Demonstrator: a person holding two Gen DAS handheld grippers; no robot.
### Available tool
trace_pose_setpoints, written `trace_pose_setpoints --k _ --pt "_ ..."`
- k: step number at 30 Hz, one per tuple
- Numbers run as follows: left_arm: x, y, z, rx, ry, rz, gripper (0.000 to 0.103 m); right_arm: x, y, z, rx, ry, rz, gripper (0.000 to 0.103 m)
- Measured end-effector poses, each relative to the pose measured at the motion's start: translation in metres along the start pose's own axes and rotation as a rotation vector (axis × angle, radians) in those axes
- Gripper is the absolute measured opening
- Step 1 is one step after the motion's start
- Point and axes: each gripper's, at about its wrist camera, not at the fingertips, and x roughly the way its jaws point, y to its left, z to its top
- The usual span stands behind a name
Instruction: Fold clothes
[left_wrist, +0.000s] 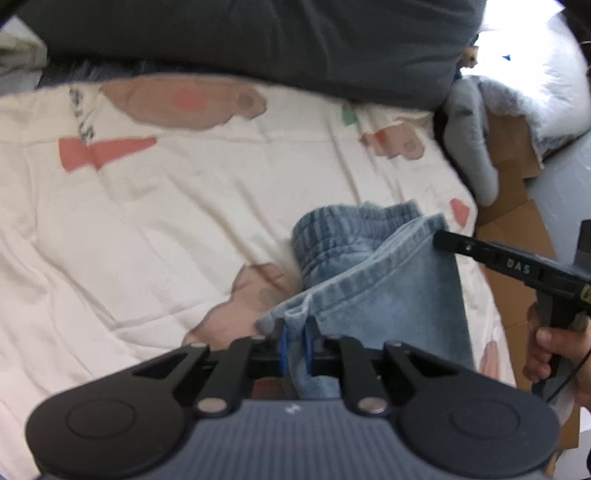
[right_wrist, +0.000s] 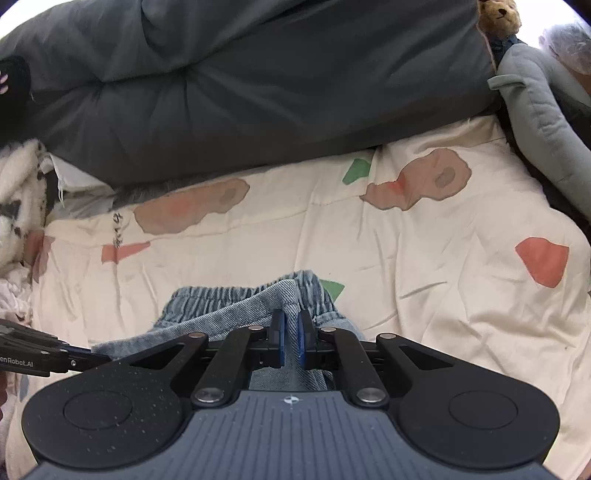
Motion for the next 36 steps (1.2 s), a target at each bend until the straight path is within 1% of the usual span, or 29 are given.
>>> trace_pose_setpoints --k 1,2,3,4,5,6,8,10,12,14,18,22,23,24,28,32,36 --pt "0.003 0.002 0.000 -0.010 0.012 -0.002 0.021 0.003 0.000 -0.002 -0.003 0.005 -0.002 0.006" --pt "0.005 0.004 0.000 -0.018 0.021 0.006 0.034 0.006 -0.001 -0.004 -0.002 0.010 0.000 0.008" --pt "0.007 0.006 0.000 -0.024 0.025 0.008 0.041 0.007 -0.003 -0.005 0.006 0.011 0.008 0.012" --pt "0.007 0.009 -0.001 -0.031 0.026 0.003 0.052 0.007 -0.005 -0.006 0.018 0.009 0.016 0.015" --pt "0.008 0.011 -0.002 -0.038 0.027 -0.001 0.056 0.007 -0.009 -0.006 0.031 0.010 0.027 0.022" --pt "0.010 0.014 -0.003 -0.048 0.034 -0.011 0.058 0.007 -0.013 -0.007 0.043 0.013 0.040 0.033" --pt "0.016 0.021 -0.006 -0.084 0.058 -0.046 0.059 0.008 -0.019 -0.007 0.059 0.023 0.057 0.040" --pt "0.021 0.025 -0.007 -0.100 0.058 -0.073 0.060 0.014 -0.022 -0.007 0.063 0.052 0.091 0.041" --pt "0.025 0.028 -0.008 -0.109 0.057 -0.084 0.063 0.021 -0.022 -0.008 0.057 0.085 0.124 0.046" --pt "0.027 0.031 -0.009 -0.123 0.054 -0.099 0.065 0.028 -0.019 -0.009 0.032 0.101 0.123 0.047" --pt "0.028 0.032 -0.011 -0.112 0.049 -0.114 0.066 0.039 -0.019 -0.011 0.055 0.120 0.127 0.053" --pt "0.028 0.031 -0.010 -0.099 0.056 -0.111 0.065 0.041 -0.023 -0.012 0.094 0.121 0.147 0.053" --pt "0.029 0.031 -0.009 -0.098 0.058 -0.107 0.064 0.040 -0.024 -0.011 0.102 0.120 0.158 0.049" --pt "0.029 0.030 -0.009 -0.098 0.060 -0.104 0.064 0.037 -0.024 -0.010 0.105 0.118 0.170 0.048" --pt "0.029 0.030 -0.009 -0.100 0.057 -0.101 0.064 0.027 -0.027 -0.009 0.105 0.113 0.225 0.048" --pt "0.030 0.029 -0.011 -0.096 0.053 -0.102 0.064 0.022 -0.032 -0.004 0.137 0.102 0.253 0.048" --pt "0.030 0.031 -0.011 -0.097 0.051 -0.110 0.064 0.030 -0.035 0.000 0.145 0.119 0.226 0.046"
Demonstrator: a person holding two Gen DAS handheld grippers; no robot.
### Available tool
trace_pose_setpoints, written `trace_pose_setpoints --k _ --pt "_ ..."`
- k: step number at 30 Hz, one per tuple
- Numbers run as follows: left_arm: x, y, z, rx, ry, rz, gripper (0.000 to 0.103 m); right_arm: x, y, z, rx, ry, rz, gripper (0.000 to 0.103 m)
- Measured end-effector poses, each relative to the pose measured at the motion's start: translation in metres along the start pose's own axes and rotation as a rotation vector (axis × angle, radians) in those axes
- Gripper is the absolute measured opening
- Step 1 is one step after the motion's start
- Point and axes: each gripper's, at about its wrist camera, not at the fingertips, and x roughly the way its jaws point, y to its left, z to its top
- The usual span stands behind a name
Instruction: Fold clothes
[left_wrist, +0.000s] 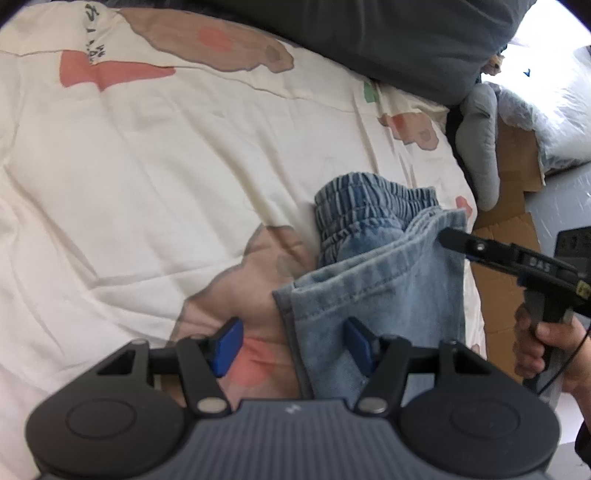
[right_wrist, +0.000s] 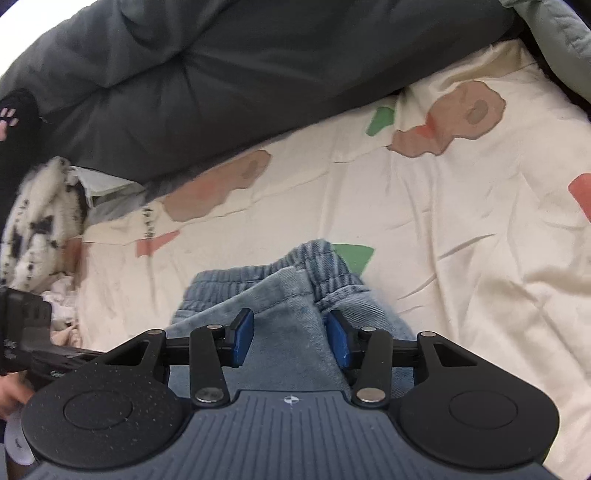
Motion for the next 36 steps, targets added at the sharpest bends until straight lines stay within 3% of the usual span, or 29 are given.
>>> trace_pose_setpoints --k 4,6,9,17,28,31,33,36 --pt "-0.001 0.001 -0.001 0.003 -0.003 -0.008 0.064 0.011 0.002 -0.004 -0.021 0.019 -0.035 0.031" --pt "-0.001 0.000 -0.001 0.008 -0.001 -0.007 0.063 0.006 0.005 -0.005 -0.027 0.002 -0.042 0.014" --pt "-0.003 -0.002 -0.001 0.017 0.010 -0.013 0.063 -0.010 0.016 -0.008 -0.085 -0.041 -0.051 0.006" --pt "-0.004 -0.005 0.002 0.005 0.004 -0.065 0.063 -0.045 0.034 -0.010 -0.172 -0.089 -0.092 0.005" --pt "0.011 -0.003 0.011 -0.102 -0.039 -0.191 0.071 -0.065 0.026 -0.014 -0.068 -0.125 -0.120 0.004" --pt "0.014 -0.005 0.012 -0.098 -0.040 -0.206 0.066 -0.062 0.024 -0.016 -0.059 -0.124 -0.136 0.004" --pt "0.014 -0.004 0.011 -0.118 -0.037 -0.224 0.056 -0.060 0.021 -0.018 -0.041 -0.126 -0.144 0.004" --pt "0.006 -0.010 0.009 -0.093 -0.055 -0.197 0.049 -0.057 0.019 -0.019 -0.026 -0.127 -0.146 0.004"
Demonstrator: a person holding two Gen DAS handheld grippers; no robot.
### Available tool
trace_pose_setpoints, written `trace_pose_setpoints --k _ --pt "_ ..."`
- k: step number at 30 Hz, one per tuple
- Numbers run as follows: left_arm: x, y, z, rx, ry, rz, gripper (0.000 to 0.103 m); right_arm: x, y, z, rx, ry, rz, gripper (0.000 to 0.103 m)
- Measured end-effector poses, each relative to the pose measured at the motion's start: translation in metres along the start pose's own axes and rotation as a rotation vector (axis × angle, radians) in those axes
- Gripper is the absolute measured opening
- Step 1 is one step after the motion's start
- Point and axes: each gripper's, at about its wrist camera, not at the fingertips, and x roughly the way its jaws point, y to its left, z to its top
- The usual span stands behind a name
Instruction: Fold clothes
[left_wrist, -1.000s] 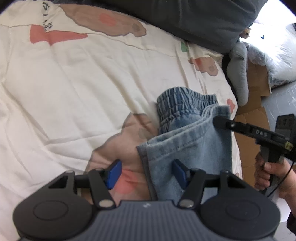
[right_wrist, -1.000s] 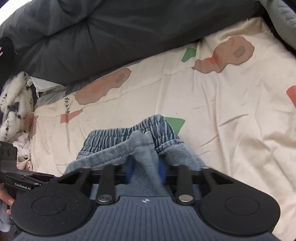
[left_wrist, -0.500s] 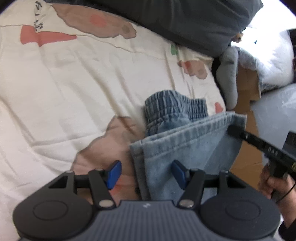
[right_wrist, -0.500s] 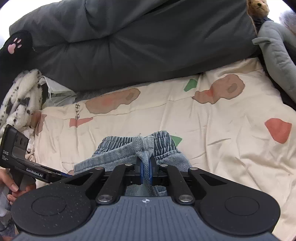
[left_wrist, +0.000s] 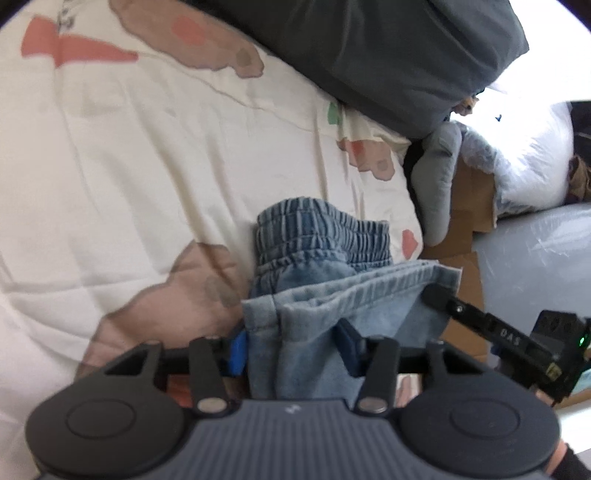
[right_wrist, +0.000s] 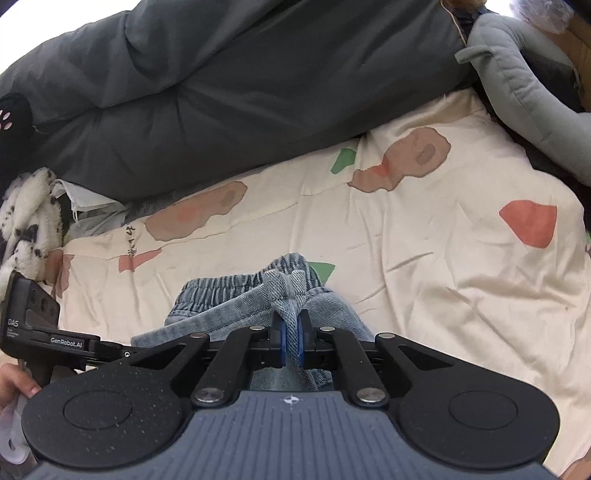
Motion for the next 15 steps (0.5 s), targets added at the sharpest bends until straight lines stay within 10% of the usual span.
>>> trace_pose_setpoints --k 8,15 --pt "-0.029 -0.027 -0.005 0.095 -0.046 0.088 0.016 -0.002 0.008 0.004 -0.015 -0.002 0.001 0.004" --pt "-0.041 -0.060 0.003 0.186 -0.068 0.091 0.014 -0.019 0.018 0.016 -0.029 -0.027 -0.019 0.004"
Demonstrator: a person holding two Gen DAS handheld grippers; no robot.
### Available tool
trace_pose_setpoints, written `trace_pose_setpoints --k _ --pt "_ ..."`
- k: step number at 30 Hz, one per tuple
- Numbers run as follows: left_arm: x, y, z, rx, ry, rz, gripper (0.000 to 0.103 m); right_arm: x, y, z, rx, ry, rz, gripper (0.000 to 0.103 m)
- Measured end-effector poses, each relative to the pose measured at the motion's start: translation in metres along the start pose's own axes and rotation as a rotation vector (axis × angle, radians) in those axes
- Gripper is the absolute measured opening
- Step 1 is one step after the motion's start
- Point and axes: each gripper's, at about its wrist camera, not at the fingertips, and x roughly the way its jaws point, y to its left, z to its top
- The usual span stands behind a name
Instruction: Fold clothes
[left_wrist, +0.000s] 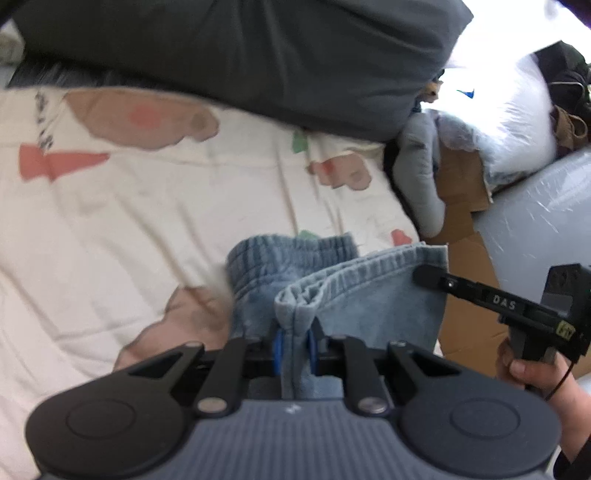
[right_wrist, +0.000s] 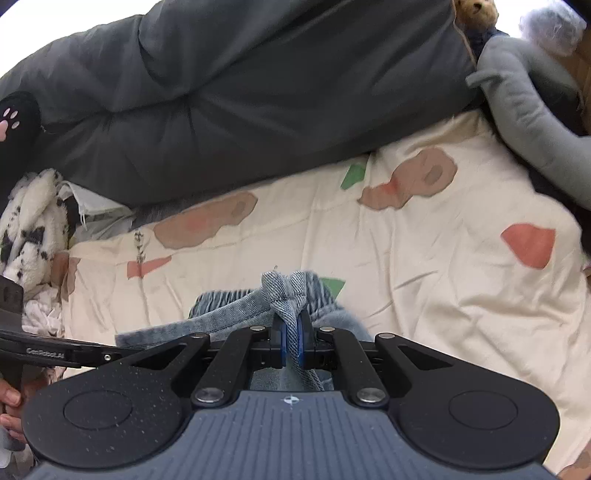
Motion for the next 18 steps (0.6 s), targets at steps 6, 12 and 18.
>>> trace_pose_setpoints --k 6,12,18 --pt "0.017 -0.017 0.016 0.045 0.015 -0.009 0.014 -0.013 -0.008 0.011 0.012 -0.027 -0.056 0.004" --pt "0.040 -0.023 0.029 0.063 0.038 0.013 0.014 -0.010 -0.022 0.016 0.038 -0.032 -0.116 0.004" --pt "0.051 -0.025 0.036 0.077 0.055 0.030 0.014 0.001 -0.031 0.020 0.056 -0.022 -0.149 0.004"
